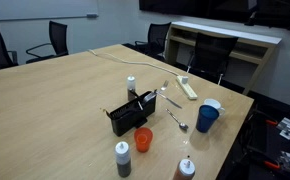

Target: Move the fork from the utensil holder to the table

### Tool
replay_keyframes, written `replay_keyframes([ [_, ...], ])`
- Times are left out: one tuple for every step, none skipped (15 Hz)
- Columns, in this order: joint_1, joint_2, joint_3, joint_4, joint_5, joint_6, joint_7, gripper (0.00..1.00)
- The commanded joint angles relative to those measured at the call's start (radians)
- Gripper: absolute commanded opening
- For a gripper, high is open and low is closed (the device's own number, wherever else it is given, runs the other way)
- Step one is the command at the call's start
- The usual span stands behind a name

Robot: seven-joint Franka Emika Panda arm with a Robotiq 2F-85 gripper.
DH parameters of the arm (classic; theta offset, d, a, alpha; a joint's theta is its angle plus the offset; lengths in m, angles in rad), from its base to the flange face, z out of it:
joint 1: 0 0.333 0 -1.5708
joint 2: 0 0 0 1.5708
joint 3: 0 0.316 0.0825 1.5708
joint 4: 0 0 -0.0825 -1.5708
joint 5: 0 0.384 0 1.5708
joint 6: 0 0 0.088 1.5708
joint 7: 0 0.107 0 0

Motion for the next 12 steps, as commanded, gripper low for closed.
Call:
replay_keyframes([
  [0.006,0.001,-0.005,0.003,-0.003,-0.003,0.003,1.00],
  [0.006,0.001,-0.005,0.002,-0.003,-0.003,0.003,1.00],
  [0.006,0.001,-0.005,0.002,-0.003,-0.003,0.003,1.00],
  [0.006,0.001,-0.005,0.002,-0.003,-0.003,0.003,1.00],
  [0.006,0.001,-0.005,0.002,-0.003,-0.003,0.003,1.00],
  [0.006,0.001,-0.005,0.002,-0.003,-0.003,0.003,1.00],
  [0.006,0.001,-0.005,0.002,-0.003,-0.003,0.003,1.00],
  [0.011,0.002,0.001,-0.011,-0.001,0.003,0.006,1.00],
  [0.010,0.021,0.003,-0.014,-0.003,0.018,0.004,1.00],
  [0.012,0.040,0.000,-0.021,0.004,0.036,0.002,1.00],
  [0.016,0.062,-0.004,-0.026,0.016,0.057,-0.004,1.00],
  [0.026,0.086,-0.010,-0.029,0.033,0.085,-0.018,1.00],
])
